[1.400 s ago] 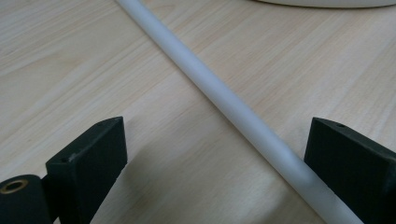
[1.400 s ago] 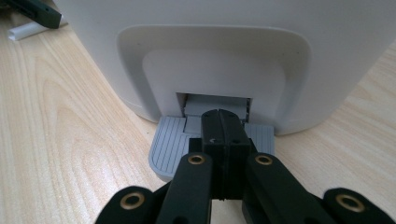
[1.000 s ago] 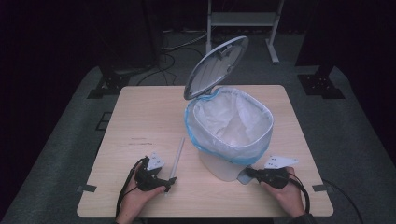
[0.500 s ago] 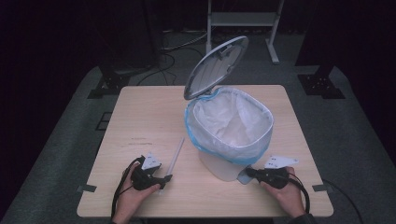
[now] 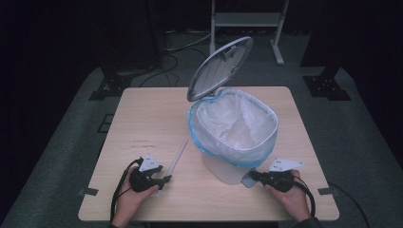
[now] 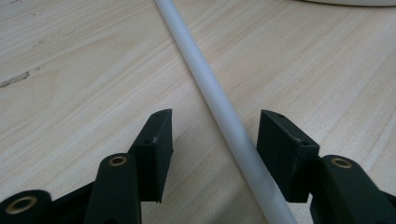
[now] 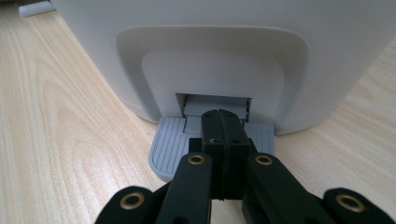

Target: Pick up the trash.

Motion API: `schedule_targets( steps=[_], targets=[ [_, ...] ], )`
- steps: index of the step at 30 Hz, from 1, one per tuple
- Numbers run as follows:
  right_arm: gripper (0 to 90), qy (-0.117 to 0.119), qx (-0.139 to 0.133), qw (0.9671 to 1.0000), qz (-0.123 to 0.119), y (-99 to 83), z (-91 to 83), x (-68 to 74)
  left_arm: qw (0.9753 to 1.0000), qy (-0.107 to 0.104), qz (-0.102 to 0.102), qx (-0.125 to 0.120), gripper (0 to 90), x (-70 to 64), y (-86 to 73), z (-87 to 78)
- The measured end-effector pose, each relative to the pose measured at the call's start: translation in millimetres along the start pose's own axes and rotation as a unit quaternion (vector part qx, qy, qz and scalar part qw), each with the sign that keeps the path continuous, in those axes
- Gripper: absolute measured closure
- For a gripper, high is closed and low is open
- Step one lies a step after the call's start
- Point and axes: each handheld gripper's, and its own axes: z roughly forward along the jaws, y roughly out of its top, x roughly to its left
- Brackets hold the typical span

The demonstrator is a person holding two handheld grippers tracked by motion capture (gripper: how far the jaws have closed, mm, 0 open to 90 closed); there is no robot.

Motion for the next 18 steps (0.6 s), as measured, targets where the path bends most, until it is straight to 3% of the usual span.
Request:
schedule_targets(
  steps=[8,18],
  targets=[
    [89.7,0.0,0.0,1.0,0.0,0.0,0.0,0.1,0.9999,0.006,-0.014,-0.004,58.5,2.8,-0.8,-1.6],
    [89.7,0.0,0.0,1.0,0.0,0.0,0.0,0.2,0.9999,0.008,-0.011,-0.003,71.8,3.4,-0.2,-1.4]
  ],
)
